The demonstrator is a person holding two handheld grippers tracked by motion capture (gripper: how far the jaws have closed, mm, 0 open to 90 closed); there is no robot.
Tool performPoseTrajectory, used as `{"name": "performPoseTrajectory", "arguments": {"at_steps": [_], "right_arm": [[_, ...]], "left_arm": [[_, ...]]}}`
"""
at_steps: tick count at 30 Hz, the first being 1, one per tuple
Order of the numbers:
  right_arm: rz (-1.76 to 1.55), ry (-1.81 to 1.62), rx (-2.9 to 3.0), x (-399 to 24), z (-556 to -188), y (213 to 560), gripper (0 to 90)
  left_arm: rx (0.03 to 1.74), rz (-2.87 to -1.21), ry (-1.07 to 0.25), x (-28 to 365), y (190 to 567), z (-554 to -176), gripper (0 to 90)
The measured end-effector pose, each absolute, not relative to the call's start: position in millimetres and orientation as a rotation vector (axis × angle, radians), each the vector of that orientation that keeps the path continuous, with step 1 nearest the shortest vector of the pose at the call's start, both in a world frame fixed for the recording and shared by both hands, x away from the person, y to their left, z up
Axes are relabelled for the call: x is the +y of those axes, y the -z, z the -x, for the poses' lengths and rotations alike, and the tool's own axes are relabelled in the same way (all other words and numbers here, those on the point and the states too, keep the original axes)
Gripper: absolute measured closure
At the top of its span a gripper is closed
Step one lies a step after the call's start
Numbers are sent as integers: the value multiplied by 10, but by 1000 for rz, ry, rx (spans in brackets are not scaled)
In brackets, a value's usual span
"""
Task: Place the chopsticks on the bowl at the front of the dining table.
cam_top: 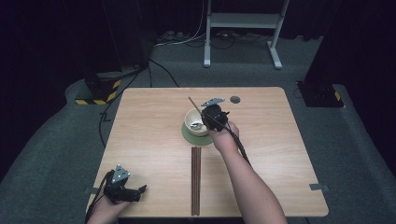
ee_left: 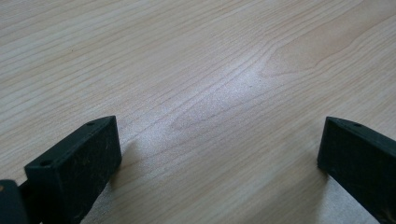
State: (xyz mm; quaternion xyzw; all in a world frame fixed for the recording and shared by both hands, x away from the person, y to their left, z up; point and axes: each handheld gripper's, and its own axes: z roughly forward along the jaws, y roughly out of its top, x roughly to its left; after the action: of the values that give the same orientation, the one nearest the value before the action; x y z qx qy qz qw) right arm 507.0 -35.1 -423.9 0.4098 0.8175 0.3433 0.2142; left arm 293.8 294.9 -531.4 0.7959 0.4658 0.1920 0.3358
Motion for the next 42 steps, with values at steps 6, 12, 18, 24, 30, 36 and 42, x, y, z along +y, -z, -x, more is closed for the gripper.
{"name": "performPoseTrajectory", "arguments": {"at_steps": [6, 12, 18, 24, 30, 36, 42], "right_arm": [[-1156, -924, 2268, -292, -5173, 4296, 845], [-1179, -894, 2285, -250, -5249, 4362, 845], [-1187, -875, 2288, -203, -5304, 4408, 845], [-1168, -867, 2293, -176, -5339, 4418, 844], [-1174, -857, 2299, -163, -5383, 4459, 843], [-1186, -862, 2297, -162, -5400, 4463, 842], [-1196, -878, 2281, -183, -5389, 4435, 735]], "left_arm": [[1213, -2078, -498, 2950, 5313, -2938, 0], [1210, -2078, -498, 2951, 5313, -2937, 1], [1210, -2080, -498, 2951, 5311, -2933, 5], [1211, -2077, -496, 2949, 5313, -2933, 5], [1211, -2074, -496, 2947, 5314, -2932, 5], [1210, -2076, -496, 2948, 5313, -2932, 6], [1211, -2073, -495, 2947, 5314, -2932, 6]]}}
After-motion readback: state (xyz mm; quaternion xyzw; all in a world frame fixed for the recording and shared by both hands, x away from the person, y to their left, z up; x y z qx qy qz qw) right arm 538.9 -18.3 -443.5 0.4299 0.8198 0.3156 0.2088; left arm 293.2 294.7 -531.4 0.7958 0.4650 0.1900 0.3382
